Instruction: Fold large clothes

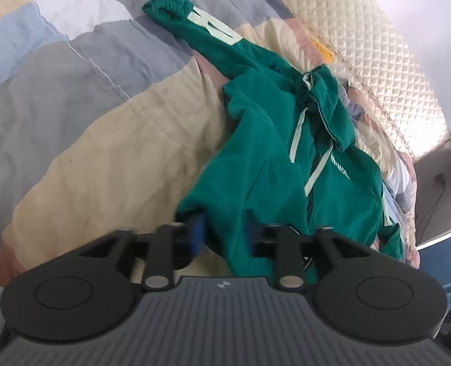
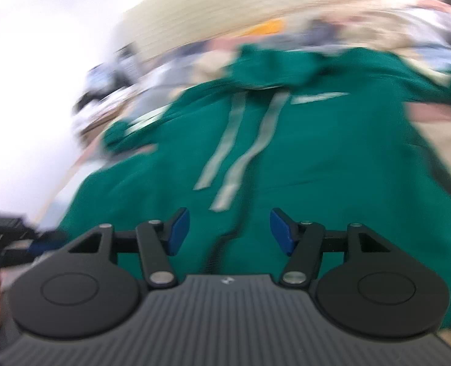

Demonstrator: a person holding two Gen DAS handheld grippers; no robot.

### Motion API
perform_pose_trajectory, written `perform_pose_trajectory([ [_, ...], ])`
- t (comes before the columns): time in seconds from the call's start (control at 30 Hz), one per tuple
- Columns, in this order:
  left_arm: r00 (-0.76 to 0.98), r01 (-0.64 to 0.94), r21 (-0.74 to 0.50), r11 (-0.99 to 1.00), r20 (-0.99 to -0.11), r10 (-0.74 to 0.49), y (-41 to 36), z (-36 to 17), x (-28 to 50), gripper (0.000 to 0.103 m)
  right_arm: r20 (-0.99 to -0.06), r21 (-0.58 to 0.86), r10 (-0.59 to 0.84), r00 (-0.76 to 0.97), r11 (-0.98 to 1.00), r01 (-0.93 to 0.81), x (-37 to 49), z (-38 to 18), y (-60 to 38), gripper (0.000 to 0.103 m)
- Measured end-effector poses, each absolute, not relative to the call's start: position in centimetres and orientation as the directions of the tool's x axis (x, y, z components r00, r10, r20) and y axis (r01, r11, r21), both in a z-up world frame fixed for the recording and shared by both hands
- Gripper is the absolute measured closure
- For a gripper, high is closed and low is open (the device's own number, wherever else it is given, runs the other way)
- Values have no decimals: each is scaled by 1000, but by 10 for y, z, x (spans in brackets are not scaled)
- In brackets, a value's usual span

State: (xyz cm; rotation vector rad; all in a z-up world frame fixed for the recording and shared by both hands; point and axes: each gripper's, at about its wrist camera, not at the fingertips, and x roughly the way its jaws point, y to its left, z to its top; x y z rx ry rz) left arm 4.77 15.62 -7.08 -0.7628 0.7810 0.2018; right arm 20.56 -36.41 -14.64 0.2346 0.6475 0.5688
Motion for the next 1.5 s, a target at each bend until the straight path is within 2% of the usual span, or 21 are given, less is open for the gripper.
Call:
perform_pose_trajectory([
  [0.03,704,-437,-538,721,-703,-98,156,-69,48,40,-506,384,536,676,841,-381,212,-147,-373,41],
  [0.17,711,-461,-507,729,-702,-39,155,-57,55,31,-534,399,355,767,906,-141,228,-151,-414,28],
  [0.27,712,-462,-472,751,-702,-3,154,-49,63,28,-562,399,238,792,917,7,239,-159,-440,23],
  [0.33,697,-478,-424,770,-716,39,152,-48,76,28,-583,350,136,801,932,96,247,-163,-450,23],
  [0.47,675,-465,-384,798,-737,39,151,-56,112,28,-592,250,-3,806,950,186,256,-170,-463,23],
  [0.6,657,-455,-280,845,-746,106,143,-72,148,28,-632,237,-36,774,942,237,268,-185,-469,23],
  [0.7,657,-449,-230,863,-740,144,142,-88,166,28,-682,266,-10,731,928,260,277,-198,-473,23],
  [0.8,661,-451,-228,863,-735,151,147,-105,176,28,-730,331,47,682,898,292,283,-213,-476,23],
  [1.03,640,-453,-290,843,-764,81,157,-136,183,29,-736,306,77,672,924,229,286,-217,-459,21],
  [1.1,629,-448,-297,843,-775,61,158,-141,184,32,-735,314,99,671,927,207,284,-216,-456,32],
  [1.17,622,-442,-317,839,-782,32,157,-145,184,54,-735,300,113,668,938,171,280,-215,-449,41],
  [1.2,620,-442,-326,836,-785,22,156,-147,182,61,-736,287,122,666,947,144,278,-214,-443,44],
  [1.23,621,-440,-331,835,-784,17,155,-148,180,71,-739,254,124,662,962,103,276,-213,-433,53],
  [1.27,625,-434,-331,838,-781,15,154,-147,178,79,-741,219,123,660,974,65,273,-213,-423,70],
  [1.33,640,-423,-323,847,-768,26,150,-140,170,85,-742,183,118,660,983,31,268,-210,-414,89],
  [1.37,652,-418,-324,849,-757,32,149,-134,165,87,-736,183,119,666,983,26,265,-206,-413,93],
  [1.5,697,-388,-374,842,-717,2,156,-105,143,90,-687,265,184,703,964,6,253,-180,-426,95],
])
